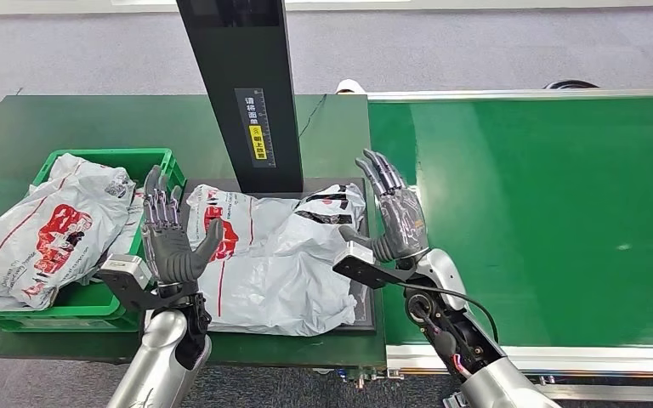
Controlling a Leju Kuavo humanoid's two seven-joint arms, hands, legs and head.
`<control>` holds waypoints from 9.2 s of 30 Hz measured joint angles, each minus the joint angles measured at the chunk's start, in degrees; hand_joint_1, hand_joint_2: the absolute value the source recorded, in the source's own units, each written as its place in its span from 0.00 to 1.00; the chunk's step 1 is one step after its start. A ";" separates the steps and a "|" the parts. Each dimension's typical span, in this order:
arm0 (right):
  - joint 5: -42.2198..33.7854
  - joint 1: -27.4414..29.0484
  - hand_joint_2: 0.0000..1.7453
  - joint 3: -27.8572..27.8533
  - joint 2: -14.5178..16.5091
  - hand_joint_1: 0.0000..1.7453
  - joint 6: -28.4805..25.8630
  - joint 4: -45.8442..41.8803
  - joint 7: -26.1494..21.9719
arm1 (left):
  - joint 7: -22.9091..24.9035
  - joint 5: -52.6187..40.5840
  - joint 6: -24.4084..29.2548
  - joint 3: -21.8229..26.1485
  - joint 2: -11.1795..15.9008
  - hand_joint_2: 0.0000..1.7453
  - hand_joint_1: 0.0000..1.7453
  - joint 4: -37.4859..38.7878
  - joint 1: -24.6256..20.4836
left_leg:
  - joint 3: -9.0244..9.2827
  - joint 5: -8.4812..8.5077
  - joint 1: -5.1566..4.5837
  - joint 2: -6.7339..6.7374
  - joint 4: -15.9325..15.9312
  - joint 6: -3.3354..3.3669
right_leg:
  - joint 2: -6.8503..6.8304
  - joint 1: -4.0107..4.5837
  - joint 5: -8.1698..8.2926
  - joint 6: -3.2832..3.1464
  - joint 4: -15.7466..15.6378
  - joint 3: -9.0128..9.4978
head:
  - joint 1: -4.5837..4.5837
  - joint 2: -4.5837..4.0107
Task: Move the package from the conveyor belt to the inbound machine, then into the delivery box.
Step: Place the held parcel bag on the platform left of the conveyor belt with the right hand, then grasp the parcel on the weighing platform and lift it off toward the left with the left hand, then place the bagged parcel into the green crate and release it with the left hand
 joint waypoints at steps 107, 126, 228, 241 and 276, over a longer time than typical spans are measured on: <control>-29.81 25.12 1.00 -29.84 2.23 0.00 35.94 -28.64 -5.14 | 0.50 -67.20 23.53 0.70 -2.03 1.00 1.00 -14.89 5.18 | 0.05 -0.07 -0.25 -0.32 0.01 0.30 | -0.47 -0.28 -0.20 0.39 -0.03 0.21 | -0.01 0.00; -28.81 32.37 1.00 -33.92 1.57 0.00 34.81 -35.42 -5.33 | 34.03 -86.93 16.98 15.98 4.99 1.00 1.00 -2.45 -7.74 | 0.09 -0.03 -0.23 -0.16 0.01 0.27 | -0.29 -0.25 -0.10 0.29 -0.02 0.17 | 0.01 0.00; -23.30 27.44 1.00 -31.35 2.13 0.00 37.99 -29.45 -2.75 | 33.79 -59.67 2.78 17.94 15.00 0.25 0.00 17.40 -10.86 | 0.57 0.05 -0.23 -0.11 -0.38 -0.19 | -0.11 -0.25 -0.18 -0.06 0.05 0.39 | 0.07 0.00; -23.30 28.68 1.00 -31.44 2.10 0.00 37.94 -30.18 -2.97 | 29.32 -51.06 9.49 12.92 10.42 1.00 0.00 -3.83 0.42 | 0.43 -0.04 -0.21 0.00 -0.37 -0.17 | 0.01 -0.23 -0.18 -0.06 0.04 0.18 | 0.04 0.00; -31.87 24.91 1.00 -27.34 5.04 0.00 41.58 -27.91 -3.98 | 11.30 -3.37 -26.03 0.20 -0.75 1.00 0.00 -9.14 9.49 | 0.34 -0.07 -0.21 -0.02 -0.36 -0.13 | 0.00 -0.24 -0.19 -0.04 0.03 0.14 | 0.04 0.00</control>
